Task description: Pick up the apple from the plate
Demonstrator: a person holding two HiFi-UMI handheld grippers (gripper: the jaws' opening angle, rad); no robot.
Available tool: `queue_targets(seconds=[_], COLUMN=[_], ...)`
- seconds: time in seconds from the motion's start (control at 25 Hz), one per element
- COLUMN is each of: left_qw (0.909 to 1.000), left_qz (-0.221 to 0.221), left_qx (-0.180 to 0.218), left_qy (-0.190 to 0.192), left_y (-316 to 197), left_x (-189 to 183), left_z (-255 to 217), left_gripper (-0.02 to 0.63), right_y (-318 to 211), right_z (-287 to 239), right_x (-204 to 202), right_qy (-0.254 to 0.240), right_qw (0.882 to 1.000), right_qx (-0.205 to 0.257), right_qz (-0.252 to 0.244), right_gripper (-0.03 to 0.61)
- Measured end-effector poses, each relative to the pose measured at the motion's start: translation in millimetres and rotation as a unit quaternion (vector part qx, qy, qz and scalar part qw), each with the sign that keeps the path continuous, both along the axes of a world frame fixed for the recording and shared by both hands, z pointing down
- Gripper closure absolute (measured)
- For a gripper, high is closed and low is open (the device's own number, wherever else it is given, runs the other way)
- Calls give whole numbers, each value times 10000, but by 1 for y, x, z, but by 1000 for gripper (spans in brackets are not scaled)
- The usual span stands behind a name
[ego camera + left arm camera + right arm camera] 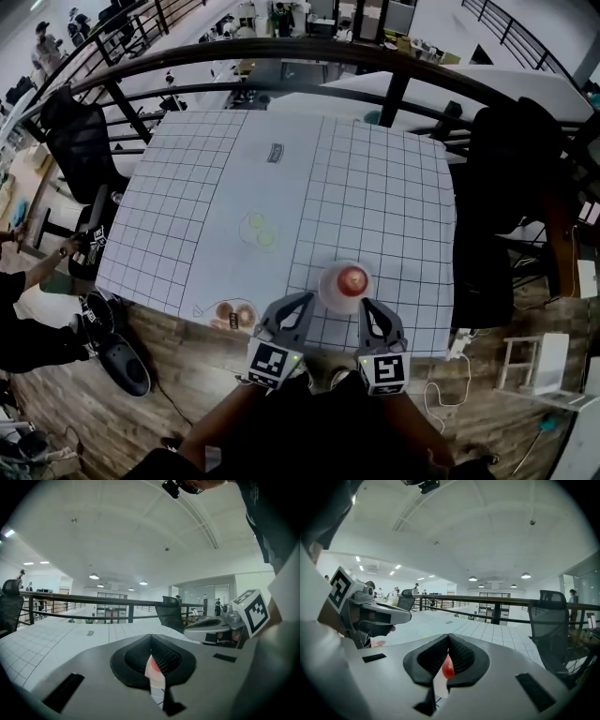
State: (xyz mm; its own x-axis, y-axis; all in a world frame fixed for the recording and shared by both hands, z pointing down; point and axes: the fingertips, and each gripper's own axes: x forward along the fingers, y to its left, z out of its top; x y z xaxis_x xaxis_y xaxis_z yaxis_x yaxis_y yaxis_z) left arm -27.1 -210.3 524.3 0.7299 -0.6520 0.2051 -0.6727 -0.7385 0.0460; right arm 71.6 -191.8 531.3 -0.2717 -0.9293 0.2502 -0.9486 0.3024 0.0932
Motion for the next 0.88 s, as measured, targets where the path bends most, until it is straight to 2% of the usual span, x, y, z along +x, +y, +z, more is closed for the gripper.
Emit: queue_targets(seconds=[0.08, 0.2, 0.44, 0.6, 0.64, 0.72, 0.88], left_qw=[10000, 9999, 9990, 9984, 9982, 9978, 9976], left_qz=[44, -119, -437, -526, -553, -612, -648], left_qx=[45, 103, -73, -176, -190, -209, -205], left_qy=[-8, -28, -3, -78, -104, -133, -154], left_y=[-3, -10, -8, -9, -9, -9, -8], left_x=[4, 4, 3, 4, 4, 4, 5], left_z=[-1, -1, 2, 12, 14, 17, 23], left_gripper=[594, 594, 594, 594, 594, 594, 594], right_y=[-5, -10, -10, -13, -13, -14, -16], right_z=[4, 8, 18, 22, 24, 30, 42], right_x=[1, 5, 10, 7, 6, 4, 6], right_qy=[39, 103, 11, -65, -56, -94, -56], right_qw=[9999, 9998, 9994, 9988, 9985, 9979, 9972], right_qx=[2, -41, -230, -131, -157, -270, -474], right_qz=[-98, -167, -242, -460, -530, -589, -575], right_gripper=[555, 555, 555, 547, 525, 435, 357])
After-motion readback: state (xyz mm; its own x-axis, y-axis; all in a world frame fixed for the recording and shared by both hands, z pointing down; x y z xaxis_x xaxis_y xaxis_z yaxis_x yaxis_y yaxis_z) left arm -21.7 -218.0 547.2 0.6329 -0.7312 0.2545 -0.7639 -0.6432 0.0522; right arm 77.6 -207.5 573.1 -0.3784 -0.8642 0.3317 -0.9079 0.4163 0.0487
